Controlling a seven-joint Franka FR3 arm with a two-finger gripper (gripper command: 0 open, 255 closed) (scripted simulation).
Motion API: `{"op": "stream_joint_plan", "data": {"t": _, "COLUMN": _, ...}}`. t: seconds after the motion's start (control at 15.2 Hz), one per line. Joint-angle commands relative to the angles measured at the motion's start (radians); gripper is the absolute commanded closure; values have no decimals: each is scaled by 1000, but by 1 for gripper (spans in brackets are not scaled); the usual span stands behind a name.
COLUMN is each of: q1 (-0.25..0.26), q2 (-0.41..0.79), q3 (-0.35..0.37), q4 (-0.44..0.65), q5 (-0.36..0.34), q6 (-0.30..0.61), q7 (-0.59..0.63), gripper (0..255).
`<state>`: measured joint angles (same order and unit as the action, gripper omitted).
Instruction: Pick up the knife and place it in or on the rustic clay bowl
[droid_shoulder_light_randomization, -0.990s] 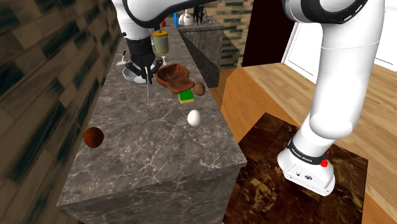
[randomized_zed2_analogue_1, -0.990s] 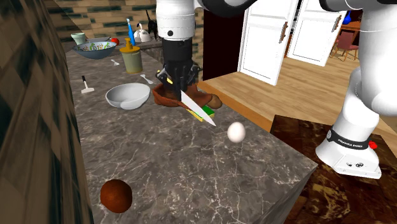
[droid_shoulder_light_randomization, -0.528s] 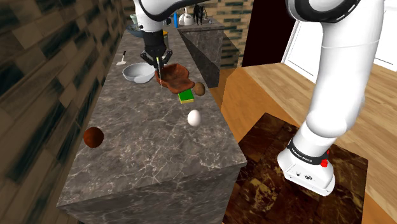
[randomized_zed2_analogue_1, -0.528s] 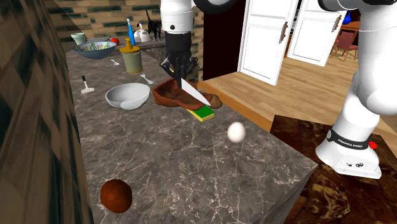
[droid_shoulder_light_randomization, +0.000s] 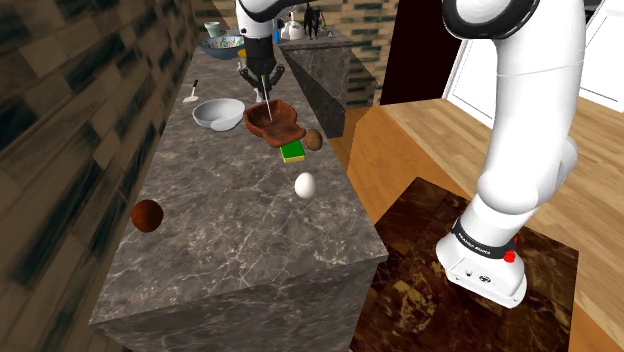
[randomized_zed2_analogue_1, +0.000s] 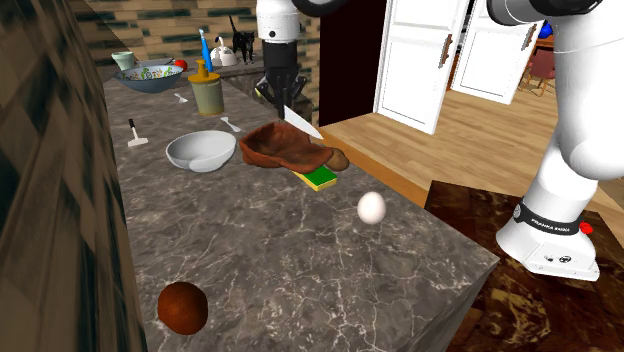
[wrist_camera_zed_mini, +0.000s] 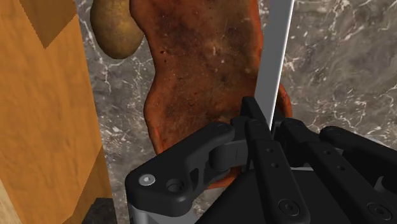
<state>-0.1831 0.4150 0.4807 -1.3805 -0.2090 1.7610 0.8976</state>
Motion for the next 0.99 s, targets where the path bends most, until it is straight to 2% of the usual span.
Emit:
{"op": "stream_joint_plan", "data": {"t": 0.0, "q1": -22, "q2": 25, "q3": -14, "q4": 40, "q5": -4, "q6": -14, "q7": -43, "gripper": 255}}
{"op": "stream_joint_plan", "data": {"t": 0.13, "q1": -35, "q2": 52, "q3": -24, "q4": 83, "q5": -10, "q6": -28, "q7": -73, "gripper": 255}}
{"op": "stream_joint_plan", "data": {"t": 0.92, "q1": -50, "q2": 62, "q3": -31, "q4": -67, "q5": -20, "q6": 127, "q7": -59, "gripper": 255}}
